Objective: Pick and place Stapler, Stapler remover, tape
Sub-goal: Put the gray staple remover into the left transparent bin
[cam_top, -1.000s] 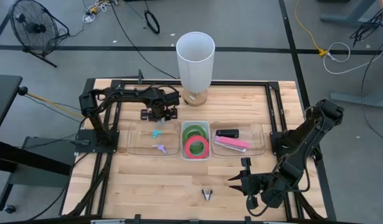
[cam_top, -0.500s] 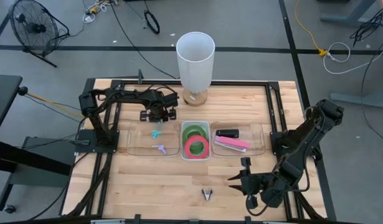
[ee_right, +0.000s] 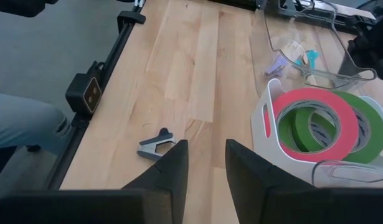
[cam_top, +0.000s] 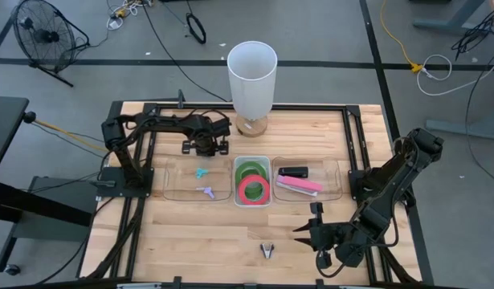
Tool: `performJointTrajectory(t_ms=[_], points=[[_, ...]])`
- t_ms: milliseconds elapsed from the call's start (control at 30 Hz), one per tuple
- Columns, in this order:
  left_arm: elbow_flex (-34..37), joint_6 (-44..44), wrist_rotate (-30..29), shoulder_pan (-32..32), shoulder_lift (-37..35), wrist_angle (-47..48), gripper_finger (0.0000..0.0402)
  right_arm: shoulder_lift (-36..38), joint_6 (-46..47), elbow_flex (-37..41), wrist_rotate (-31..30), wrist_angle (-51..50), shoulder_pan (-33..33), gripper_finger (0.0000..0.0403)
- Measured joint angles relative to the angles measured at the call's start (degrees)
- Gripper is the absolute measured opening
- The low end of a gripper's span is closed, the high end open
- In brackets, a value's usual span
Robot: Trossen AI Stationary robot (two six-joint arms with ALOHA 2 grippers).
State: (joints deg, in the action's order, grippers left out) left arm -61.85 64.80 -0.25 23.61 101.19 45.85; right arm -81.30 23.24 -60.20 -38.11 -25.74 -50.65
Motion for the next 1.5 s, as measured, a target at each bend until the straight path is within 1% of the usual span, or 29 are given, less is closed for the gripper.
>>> performJointTrajectory(t_ms=[100,267,600,800,900,1033,1133,1200,1233,1367,1500], points=[[-1.7,-1.4,-0.1,0.5,-0.1,0.0,0.0012,0.0,0.0,0.0,0.0,0.0,0.0,0.0107],[-6.1,-2.5,0.5,0.7,-0.1,3.1,0.0012,0.0,0.0,0.0,0.0,0.0,0.0,0.0107],[-17.9,-5.0,-0.6,-0.5,-0.1,20.4,0.0012,0.0,0.0,0.0,0.0,0.0,0.0,0.0107],[-26.9,-8.5,-1.3,-4.2,-0.1,31.8,0.0011,0.0,0.0,0.0,0.0,0.0,0.0,0.0107],[-31.6,-9.8,-1.6,-7.2,-0.2,37.2,0.0011,0.0,0.0,0.0,0.0,0.0,0.0,0.0107],[-35.5,-16.6,-1.1,-13.5,-0.2,40.3,0.0011,0.0,0.0,0.0,0.0,0.0,0.0,0.0107],[-36.0,-20.9,2.4,-19.1,-0.2,41.6,0.0012,0.0,0.1,0.0,0.0,0.0,0.0,0.0107],[-36.0,-21.8,4.7,-22.9,-0.2,42.0,0.0012,0.0,0.2,0.0,0.0,0.0,0.0,0.0107],[-36.0,-21.8,5.0,-24.8,-0.2,42.3,0.0012,0.0,0.2,0.0,0.0,0.0,0.0,0.0107],[-36.0,-21.7,2.6,-31.5,-0.2,42.6,0.0013,0.0,0.3,0.0,-0.4,0.3,0.0,0.0107],[-36.0,-20.8,-0.7,-35.9,-0.2,42.6,0.0013,0.0,2.6,0.0,-0.6,0.7,0.2,0.0107]])
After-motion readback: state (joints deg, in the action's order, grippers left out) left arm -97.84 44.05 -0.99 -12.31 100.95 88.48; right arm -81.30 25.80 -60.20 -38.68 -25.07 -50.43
